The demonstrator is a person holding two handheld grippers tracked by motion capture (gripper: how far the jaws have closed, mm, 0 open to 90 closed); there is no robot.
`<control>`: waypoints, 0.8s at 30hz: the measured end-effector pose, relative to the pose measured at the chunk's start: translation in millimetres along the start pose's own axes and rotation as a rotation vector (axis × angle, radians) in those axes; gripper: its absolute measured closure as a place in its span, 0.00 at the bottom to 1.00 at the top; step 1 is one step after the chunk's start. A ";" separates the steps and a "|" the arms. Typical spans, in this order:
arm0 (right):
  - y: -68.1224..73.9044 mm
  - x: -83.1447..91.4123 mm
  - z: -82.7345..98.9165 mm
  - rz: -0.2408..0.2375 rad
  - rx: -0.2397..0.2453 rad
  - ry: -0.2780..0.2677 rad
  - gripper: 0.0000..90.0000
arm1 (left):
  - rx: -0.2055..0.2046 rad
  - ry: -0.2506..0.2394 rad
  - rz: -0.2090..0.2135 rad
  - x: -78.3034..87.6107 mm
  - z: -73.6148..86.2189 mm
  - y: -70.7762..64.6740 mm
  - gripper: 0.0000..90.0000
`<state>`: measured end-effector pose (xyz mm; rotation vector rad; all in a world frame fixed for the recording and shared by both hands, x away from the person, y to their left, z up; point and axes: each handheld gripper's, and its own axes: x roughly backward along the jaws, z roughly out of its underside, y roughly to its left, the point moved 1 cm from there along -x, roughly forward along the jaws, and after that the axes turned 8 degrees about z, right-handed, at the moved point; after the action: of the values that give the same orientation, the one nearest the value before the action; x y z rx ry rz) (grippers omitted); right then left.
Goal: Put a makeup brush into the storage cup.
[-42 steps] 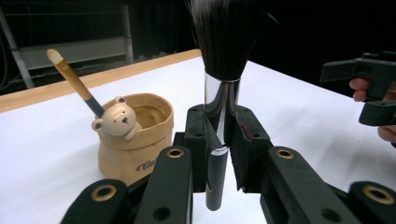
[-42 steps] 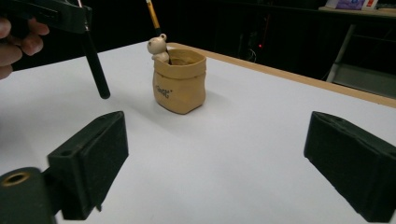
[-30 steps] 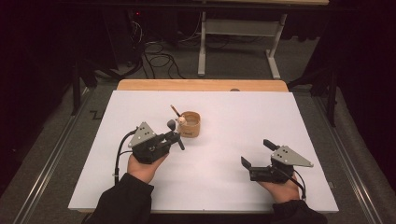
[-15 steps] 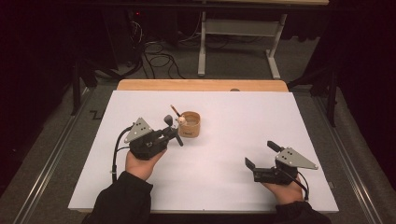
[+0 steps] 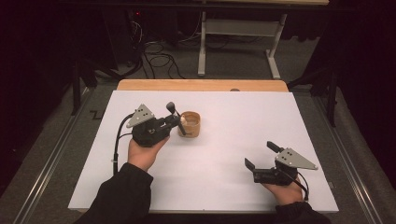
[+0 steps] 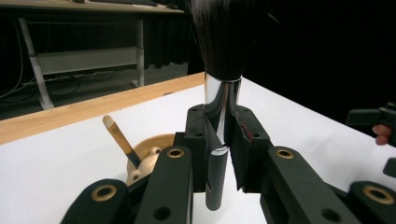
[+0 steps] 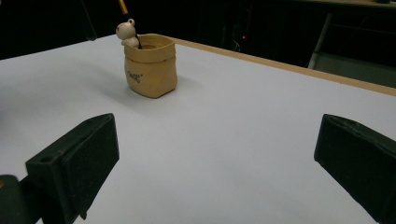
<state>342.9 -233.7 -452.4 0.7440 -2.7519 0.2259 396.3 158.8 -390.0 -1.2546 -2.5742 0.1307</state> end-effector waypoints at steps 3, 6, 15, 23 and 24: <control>0.2 0.0 0.2 0.001 -0.001 0.001 0.01 | 0.012 -0.006 0.000 -4.3 -2.6 2.5 0.87; 0.4 -0.2 0.6 -0.002 -0.002 0.005 0.01 | 0.014 -0.007 -0.003 -8.3 -4.5 4.5 0.87; 0.0 -0.3 1.3 0.001 0.000 0.005 0.01 | 0.047 -0.022 -0.017 -18.1 -6.4 16.3 0.87; 0.7 -0.9 1.8 -0.002 -0.003 0.006 0.01 | 0.053 -0.021 -0.030 -25.2 -7.6 21.0 0.87; 0.9 -1.0 1.7 -0.002 -0.002 0.005 0.01 | 0.050 -0.019 -0.032 -25.9 -7.9 21.2 0.87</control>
<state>342.9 -232.9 -454.4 0.7444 -2.7461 0.2242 429.9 151.4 -391.9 -1.1991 -2.5894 0.2004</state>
